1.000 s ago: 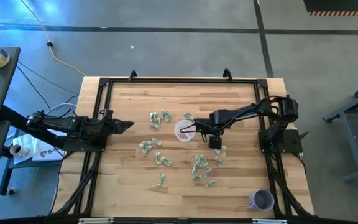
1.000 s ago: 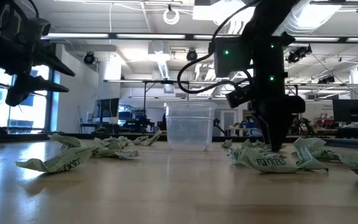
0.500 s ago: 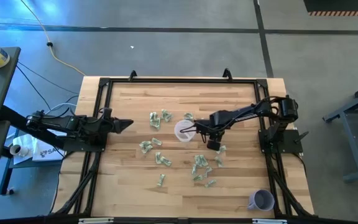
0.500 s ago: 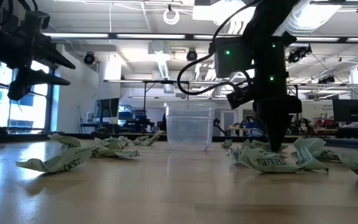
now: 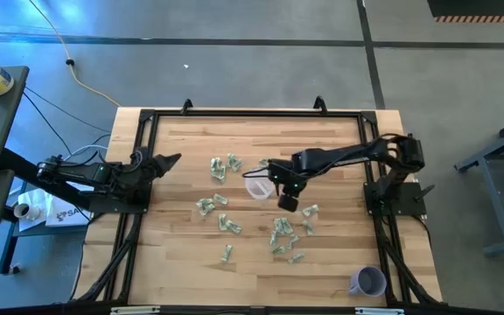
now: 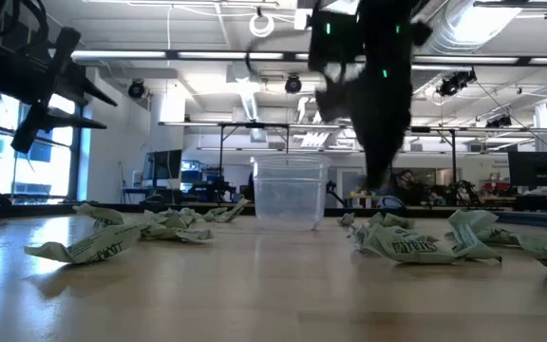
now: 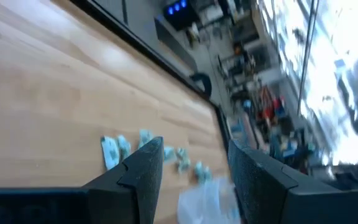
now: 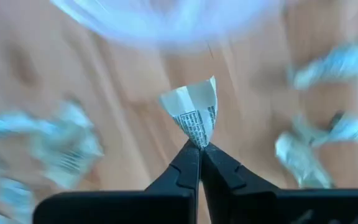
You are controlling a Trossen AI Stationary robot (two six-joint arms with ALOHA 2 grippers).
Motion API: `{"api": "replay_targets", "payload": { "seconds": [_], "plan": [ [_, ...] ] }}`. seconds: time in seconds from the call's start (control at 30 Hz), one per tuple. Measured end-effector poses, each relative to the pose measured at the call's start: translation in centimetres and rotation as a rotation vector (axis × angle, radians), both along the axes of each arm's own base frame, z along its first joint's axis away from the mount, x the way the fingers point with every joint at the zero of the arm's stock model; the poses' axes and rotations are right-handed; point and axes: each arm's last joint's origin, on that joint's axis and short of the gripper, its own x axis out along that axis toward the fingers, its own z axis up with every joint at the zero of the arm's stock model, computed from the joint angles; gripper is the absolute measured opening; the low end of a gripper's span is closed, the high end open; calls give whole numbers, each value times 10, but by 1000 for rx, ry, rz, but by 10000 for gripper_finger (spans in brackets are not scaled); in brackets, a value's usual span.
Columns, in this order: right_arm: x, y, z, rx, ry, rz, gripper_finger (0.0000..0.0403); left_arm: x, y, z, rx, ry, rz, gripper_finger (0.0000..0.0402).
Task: Pick and place Stevia / Truvia into bins
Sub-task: Put the white stevia packet into the transparent container
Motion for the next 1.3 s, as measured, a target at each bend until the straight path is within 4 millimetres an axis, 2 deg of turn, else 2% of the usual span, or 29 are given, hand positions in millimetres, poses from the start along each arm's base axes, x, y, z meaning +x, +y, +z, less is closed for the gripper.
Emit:
{"api": "replay_targets", "payload": {
  "seconds": [0.2,0.27,0.37,0.47,0.53,0.7,0.9,1.2,1.3],
  "plan": [
    [10,6,53,-71,-181,-26,2,0,0,0,-15,-14,4,216],
    [18,3,67,-82,-257,-1,1,1,-1,0,-51,-35,-20,216],
    [35,-8,78,-95,-356,14,4,2,-2,0,-87,-41,-70,216],
    [48,-22,74,-43,-372,7,6,2,-3,-1,-106,-36,-118,216],
    [54,-28,65,22,-349,7,7,3,-4,0,-115,-47,-136,216],
    [60,-25,32,127,-216,38,16,5,-5,7,-118,-117,-162,216],
    [63,-14,32,52,-218,45,83,6,-5,9,-79,-109,-178,216],
    [41,-5,74,-284,-254,-21,210,6,-6,10,40,-31,-233,216],
    [30,-4,85,-283,-236,-22,234,7,-5,12,52,-50,-207,216]
  ]
}}
